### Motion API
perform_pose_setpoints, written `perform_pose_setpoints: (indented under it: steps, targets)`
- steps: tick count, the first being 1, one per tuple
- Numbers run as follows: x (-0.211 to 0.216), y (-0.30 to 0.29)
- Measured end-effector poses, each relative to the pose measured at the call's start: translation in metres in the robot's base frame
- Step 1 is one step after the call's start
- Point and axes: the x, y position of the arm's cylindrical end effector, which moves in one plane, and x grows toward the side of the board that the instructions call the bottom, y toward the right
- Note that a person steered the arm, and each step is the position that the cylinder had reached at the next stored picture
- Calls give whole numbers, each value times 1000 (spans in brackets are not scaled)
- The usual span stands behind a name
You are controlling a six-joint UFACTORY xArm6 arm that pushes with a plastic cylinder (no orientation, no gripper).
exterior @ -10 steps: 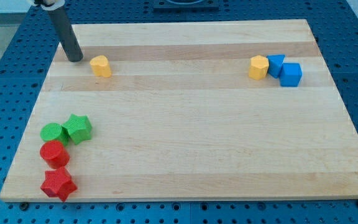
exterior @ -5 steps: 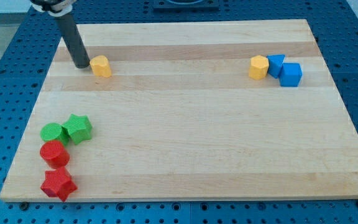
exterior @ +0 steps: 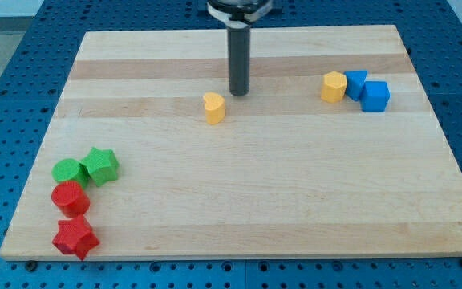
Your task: Move the yellow heart to the center of the board
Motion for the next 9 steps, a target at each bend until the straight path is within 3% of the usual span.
perform_pose_setpoints:
  steps: [2,3,6,9]
  targets:
    - [-17,-120]
    - [38,-133]
    - [33,-43]
    - [47,-46]
